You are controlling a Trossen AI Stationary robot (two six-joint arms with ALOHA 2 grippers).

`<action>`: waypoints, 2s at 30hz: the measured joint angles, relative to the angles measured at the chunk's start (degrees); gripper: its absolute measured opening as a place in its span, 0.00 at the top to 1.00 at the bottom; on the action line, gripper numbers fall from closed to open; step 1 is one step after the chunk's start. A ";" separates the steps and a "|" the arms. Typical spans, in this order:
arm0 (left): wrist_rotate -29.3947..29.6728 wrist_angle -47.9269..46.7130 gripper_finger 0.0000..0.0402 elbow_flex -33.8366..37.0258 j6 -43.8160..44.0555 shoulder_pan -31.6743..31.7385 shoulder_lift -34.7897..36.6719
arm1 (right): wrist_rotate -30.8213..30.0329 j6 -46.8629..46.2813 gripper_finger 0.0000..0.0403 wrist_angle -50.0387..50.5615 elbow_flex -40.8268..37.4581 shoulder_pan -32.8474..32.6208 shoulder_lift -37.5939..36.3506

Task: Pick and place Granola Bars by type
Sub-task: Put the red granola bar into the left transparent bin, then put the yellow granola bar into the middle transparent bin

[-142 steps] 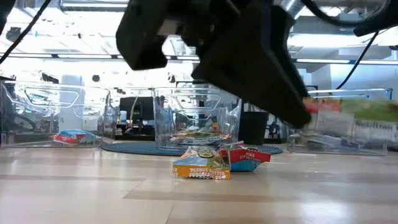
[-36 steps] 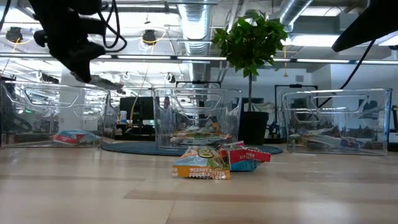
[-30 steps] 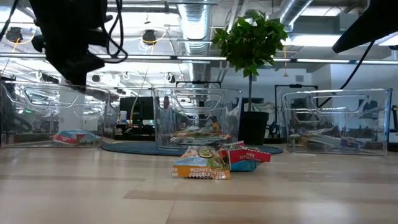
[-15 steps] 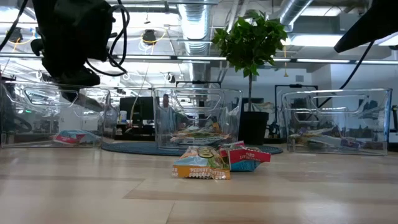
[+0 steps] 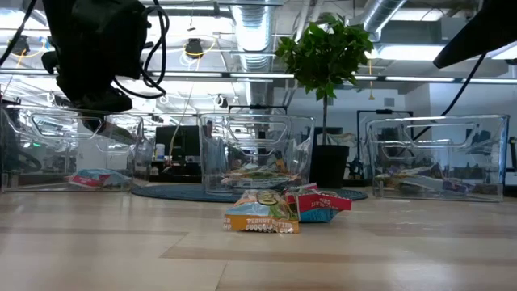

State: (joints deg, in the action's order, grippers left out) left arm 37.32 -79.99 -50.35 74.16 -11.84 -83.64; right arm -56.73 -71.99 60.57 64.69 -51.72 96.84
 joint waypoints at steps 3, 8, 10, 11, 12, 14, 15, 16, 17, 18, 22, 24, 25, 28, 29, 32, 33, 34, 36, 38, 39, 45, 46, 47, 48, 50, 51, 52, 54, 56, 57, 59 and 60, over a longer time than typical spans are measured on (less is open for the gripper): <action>0.07 -0.02 0.75 0.00 -0.20 0.00 0.00 | 0.00 0.00 0.66 -0.01 0.00 0.00 0.00; 0.94 0.00 0.75 0.00 -3.30 0.00 0.00 | -0.02 0.04 0.66 -0.01 0.00 0.00 0.00; 0.79 0.01 0.75 0.00 -4.75 0.00 0.00 | -0.04 0.08 0.66 0.00 0.00 0.00 0.00; 0.76 0.00 0.75 0.00 -5.31 0.00 0.00 | -0.07 0.17 0.66 0.00 0.00 0.00 0.00; 0.76 0.00 0.75 0.00 -5.75 0.00 0.00 | -0.13 0.39 0.66 -0.02 0.00 0.02 0.00; 0.54 0.00 0.75 0.00 -5.90 0.00 0.00 | -0.15 0.44 0.66 -0.02 0.00 0.13 0.00; 0.46 0.00 0.75 0.00 -5.76 0.00 0.00 | -0.15 0.44 0.66 -0.02 0.00 0.13 0.00; 0.46 0.00 0.75 0.00 -5.53 0.00 0.00 | -0.14 0.44 0.66 -0.02 0.00 0.11 0.00; 0.48 0.02 0.75 0.00 -5.35 0.00 0.02 | -0.15 0.44 0.66 -0.03 0.00 0.11 0.00; 0.44 0.07 0.75 0.00 -5.19 0.00 0.02 | -0.15 0.44 0.66 -0.02 0.00 0.11 0.00; -0.91 0.60 0.75 0.00 -2.95 0.00 0.02 | -0.13 0.44 0.66 -0.06 0.00 0.11 0.00; -0.78 0.46 0.74 0.00 -1.21 -0.01 0.02 | -0.13 0.44 0.66 -0.08 0.00 0.11 0.00; -0.38 0.44 0.73 0.00 -0.87 -0.02 0.02 | -0.13 0.44 0.66 -0.07 0.00 0.11 0.00; 0.48 0.44 0.70 0.00 -0.52 0.00 0.02 | -0.13 0.44 0.66 -0.08 0.01 0.11 0.00; 0.50 0.44 0.68 0.00 -0.49 0.00 0.02 | -0.13 0.44 0.66 -0.10 0.02 0.11 0.00; 0.53 0.43 0.63 0.00 -0.43 0.00 0.02 | -0.13 0.44 0.66 -0.15 0.02 0.11 0.00; 0.56 0.43 0.62 0.00 -0.46 0.00 0.02 | -0.13 0.44 0.66 -0.15 0.02 0.11 0.00; 0.66 0.44 0.60 0.00 -0.63 0.00 0.02 | -0.13 0.44 0.66 -0.15 0.02 0.11 0.00; 0.77 0.48 0.58 0.00 -1.59 0.00 0.02 | -0.13 0.44 0.66 -0.15 0.02 0.11 0.00; 0.51 0.81 0.56 0.00 -2.55 0.00 0.02 | -0.13 0.45 0.66 -0.15 0.02 0.11 0.00; 0.42 1.14 0.56 0.00 -2.69 0.00 0.02 | -0.13 0.46 0.66 -0.15 0.02 0.11 0.00; -0.02 1.18 0.55 -1.44 -6.14 0.00 0.02 | -0.17 0.46 0.66 -0.15 0.02 0.11 0.00; -0.04 0.99 0.56 -2.24 -7.05 0.00 0.02 | -0.19 0.46 0.66 -0.15 0.02 0.11 0.00; -0.04 0.73 0.56 -3.20 -8.04 0.00 0.02 | -0.20 0.46 0.66 -0.15 0.02 0.11 0.00; -0.06 0.69 0.56 -4.29 -9.32 -0.04 0.02 | -0.21 0.46 0.66 -0.15 0.02 0.11 0.00; -0.52 0.81 0.57 -6.96 -12.12 -0.16 0.02 | -0.22 0.46 0.66 -0.15 0.02 0.12 0.00; -0.79 0.87 0.57 -8.41 -13.47 -0.25 0.02 | -0.24 0.46 0.66 -0.15 0.02 0.13 0.00; -1.06 1.17 0.57 -9.89 -14.87 -0.43 0.02 | -0.26 0.46 0.66 -0.15 0.02 0.13 0.00; -1.18 2.68 0.57 -12.74 -17.69 -1.00 0.04 | -0.31 0.46 0.66 -0.17 0.02 0.13 0.00; -1.49 5.78 0.57 -14.77 -21.52 -1.80 0.07 | -0.33 0.46 0.66 -0.19 0.02 0.13 0.00; -2.15 8.15 0.57 -15.35 -23.96 -2.32 0.09 | -0.34 0.46 0.66 -0.21 0.02 0.13 0.00; -3.98 14.36 0.57 -15.65 -29.66 -3.46 0.09 | -0.33 0.48 0.66 -0.41 0.02 0.13 0.00; -5.34 17.71 0.57 -15.62 -32.92 -4.02 0.09 | -0.35 0.52 0.66 -0.61 0.02 0.13 0.00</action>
State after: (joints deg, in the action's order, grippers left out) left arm 31.98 -62.27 -65.97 41.25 -15.86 -83.55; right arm -57.08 -71.47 59.96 64.71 -51.59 96.84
